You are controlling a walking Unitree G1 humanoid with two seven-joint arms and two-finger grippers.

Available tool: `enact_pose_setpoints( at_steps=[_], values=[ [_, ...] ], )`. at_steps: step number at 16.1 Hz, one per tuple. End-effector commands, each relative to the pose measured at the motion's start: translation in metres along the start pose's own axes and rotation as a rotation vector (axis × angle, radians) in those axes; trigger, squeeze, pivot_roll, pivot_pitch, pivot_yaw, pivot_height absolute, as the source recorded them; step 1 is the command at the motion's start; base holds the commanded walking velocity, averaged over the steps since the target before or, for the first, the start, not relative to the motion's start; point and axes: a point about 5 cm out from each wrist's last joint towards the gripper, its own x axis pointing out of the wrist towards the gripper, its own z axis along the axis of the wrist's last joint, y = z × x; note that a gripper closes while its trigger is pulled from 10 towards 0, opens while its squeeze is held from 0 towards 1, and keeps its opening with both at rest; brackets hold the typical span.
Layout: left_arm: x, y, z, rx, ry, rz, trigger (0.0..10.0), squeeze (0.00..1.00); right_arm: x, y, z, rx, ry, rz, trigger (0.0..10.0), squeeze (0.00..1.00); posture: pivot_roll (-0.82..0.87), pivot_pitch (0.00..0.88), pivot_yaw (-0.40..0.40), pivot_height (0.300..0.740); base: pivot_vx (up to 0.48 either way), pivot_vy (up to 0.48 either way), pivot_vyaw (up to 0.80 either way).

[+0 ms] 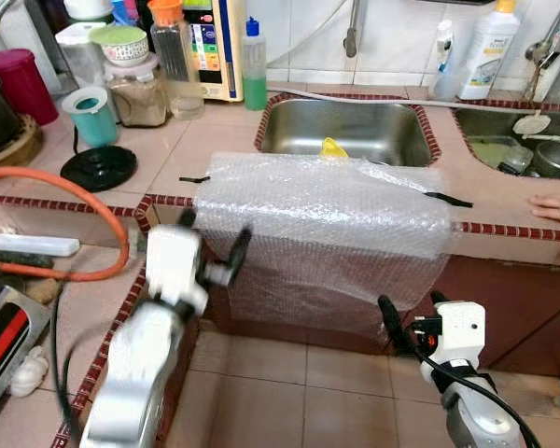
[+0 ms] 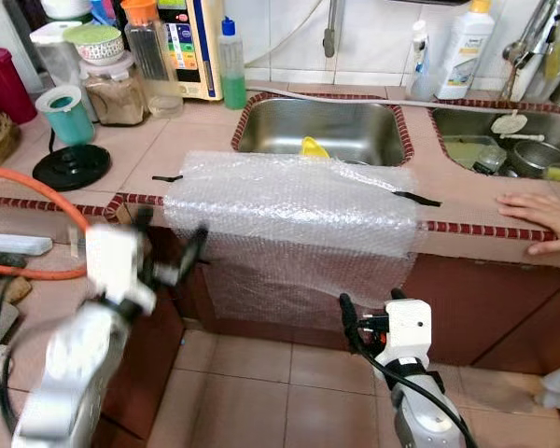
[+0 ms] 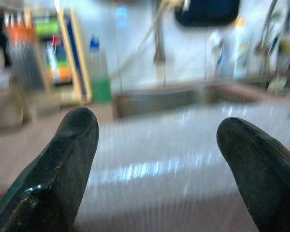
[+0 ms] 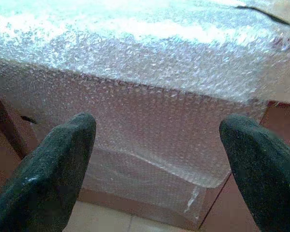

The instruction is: Kitchen organization

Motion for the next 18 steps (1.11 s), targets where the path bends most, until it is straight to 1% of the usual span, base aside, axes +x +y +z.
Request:
enact_pose_setpoints(
  at_steps=[1,2,3,4,5,6,7,9,10,11,13,15,17,18],
  values=[
    [0.009,0.000,0.016,-0.008,-0.038,-0.008,10.0,0.00,-0.002,0.001,-0.002,0.004,0.018,-0.016,10.0,0.00,0.02,0.000,0.099,0.740,0.000,0.000,0.00],
    [0.016,0.001,0.025,0.000,-0.058,-0.017,10.0,0.00,-0.004,0.003,-0.005,0.011,0.028,-0.021,10.0,0.00,0.02,0.000,0.101,0.740,0.000,0.000,0.00],
    [0.018,0.003,0.027,-0.002,-0.052,-0.021,10.0,0.00,-0.006,0.005,-0.006,0.016,0.037,-0.022,10.0,0.00,0.02,0.000,0.103,0.740,0.000,0.000,0.00],
    [0.016,0.008,0.017,0.014,-0.009,-0.012,10.0,0.00,-0.008,0.010,-0.007,0.019,0.046,-0.018,10.0,0.00,0.02,0.000,0.103,0.740,0.000,0.000,0.00],
    [0.012,0.010,0.010,0.007,0.022,0.004,10.0,0.00,-0.008,0.011,-0.004,0.017,0.038,-0.012,10.0,0.00,0.02,0.000,0.103,0.740,0.000,0.000,0.00],
    [0.006,0.010,0.002,0.005,0.060,0.011,10.0,0.00,-0.004,0.010,0.007,0.015,0.004,-0.013,10.0,0.00,0.00,0.000,0.101,0.740,0.000,0.000,0.00],
    [0.004,0.008,-0.001,-0.009,0.076,0.015,10.0,0.00,-0.001,0.008,0.017,0.015,-0.026,-0.023,10.0,0.00,0.00,0.000,0.093,0.740,0.000,0.000,0.00],
    [0.001,0.000,-0.008,-0.027,0.101,0.012,10.0,0.00,0.008,0.003,0.043,0.009,-0.107,-0.038,10.0,0.00,0.00,0.000,0.080,0.740,0.000,0.000,0.00],
    [-0.002,-0.002,-0.011,-0.031,0.108,0.010,10.0,0.00,0.011,0.006,0.053,0.003,-0.135,-0.021,10.0,0.00,0.00,0.000,0.078,0.740,0.000,0.000,0.00],
    [-0.005,-0.003,-0.014,-0.029,0.122,0.011,10.0,0.00,0.011,0.008,0.056,-0.011,-0.142,-0.001,10.0,0.00,0.00,0.000,0.073,0.740,0.000,0.000,0.00],
    [-0.011,0.001,-0.021,-0.031,0.154,0.057,10.0,0.00,0.011,0.009,0.054,-0.020,-0.128,0.007,10.0,0.00,0.01,0.000,0.059,0.740,0.000,0.000,0.00],
    [-0.026,0.008,-0.039,-0.013,0.213,0.117,10.0,0.00,0.009,0.007,0.038,-0.031,-0.063,0.008,10.0,0.00,0.02,0.000,0.042,0.740,0.000,0.000,0.00],
    [-0.040,0.012,-0.055,-0.001,0.270,0.165,10.0,0.00,0.012,0.003,0.027,-0.034,-0.023,-0.003,10.0,0.00,0.02,0.000,0.028,0.740,0.000,0.000,0.00],
    [-0.046,0.013,-0.059,-0.013,0.288,0.185,10.0,0.00,0.012,0.002,0.025,-0.046,-0.015,-0.005,10.0,0.00,0.02,0.000,0.021,0.740,0.000,0.000,0.00]
  ],
)
